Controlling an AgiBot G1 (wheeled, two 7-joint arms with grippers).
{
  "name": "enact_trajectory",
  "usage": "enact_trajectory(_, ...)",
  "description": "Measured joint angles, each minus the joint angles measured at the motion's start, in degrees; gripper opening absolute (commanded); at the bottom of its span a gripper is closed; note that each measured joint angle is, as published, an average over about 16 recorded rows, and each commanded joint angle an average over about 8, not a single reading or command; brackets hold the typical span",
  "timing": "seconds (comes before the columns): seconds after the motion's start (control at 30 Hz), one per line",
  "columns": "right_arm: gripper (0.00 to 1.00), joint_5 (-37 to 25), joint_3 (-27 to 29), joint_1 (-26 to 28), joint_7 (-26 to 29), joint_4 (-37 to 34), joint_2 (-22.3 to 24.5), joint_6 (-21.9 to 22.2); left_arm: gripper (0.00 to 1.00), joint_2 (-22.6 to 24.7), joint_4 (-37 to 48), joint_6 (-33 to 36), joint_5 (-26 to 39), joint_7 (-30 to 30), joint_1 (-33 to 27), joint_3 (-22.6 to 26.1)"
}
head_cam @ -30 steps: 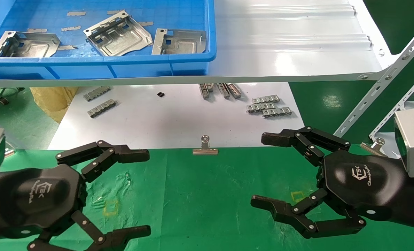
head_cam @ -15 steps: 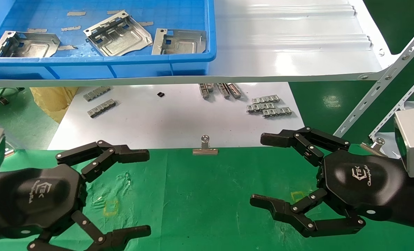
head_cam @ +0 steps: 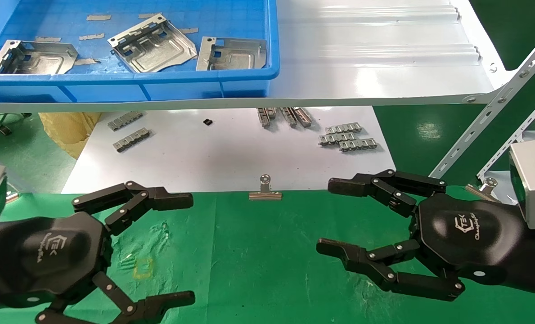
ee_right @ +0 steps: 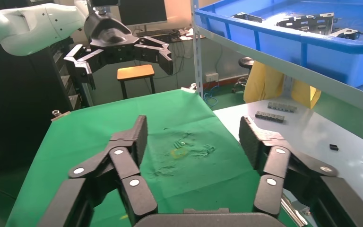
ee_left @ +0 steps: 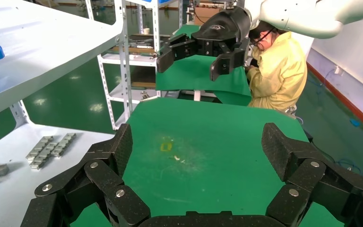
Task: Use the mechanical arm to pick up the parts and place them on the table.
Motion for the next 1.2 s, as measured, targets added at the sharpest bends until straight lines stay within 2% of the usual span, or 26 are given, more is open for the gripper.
enact_trajectory(0.5,0.0,0.0,0.0,0.0,0.0,0.0,0.0,0.0,1.0,0.05,-0.12,0.01,-0.01,0.11,-0.3,-0.08)
enact_trajectory(0.67,0.0,0.0,0.0,0.0,0.0,0.0,0.0,0.0,1.0,0.72,0.28,-0.3,0.97,0.04,-3.48,-0.03)
enact_trajectory(0.9,0.0,0.0,0.0,0.0,0.0,0.0,0.0,0.0,1.0,4.84,7.26,-1.47,6.63,0.15,-16.28,1.7)
enact_trajectory(1.2,0.0,0.0,0.0,0.0,0.0,0.0,0.0,0.0,1.0,15.01,30.21,-8.4,20.42,3.68,-38.36,6.75)
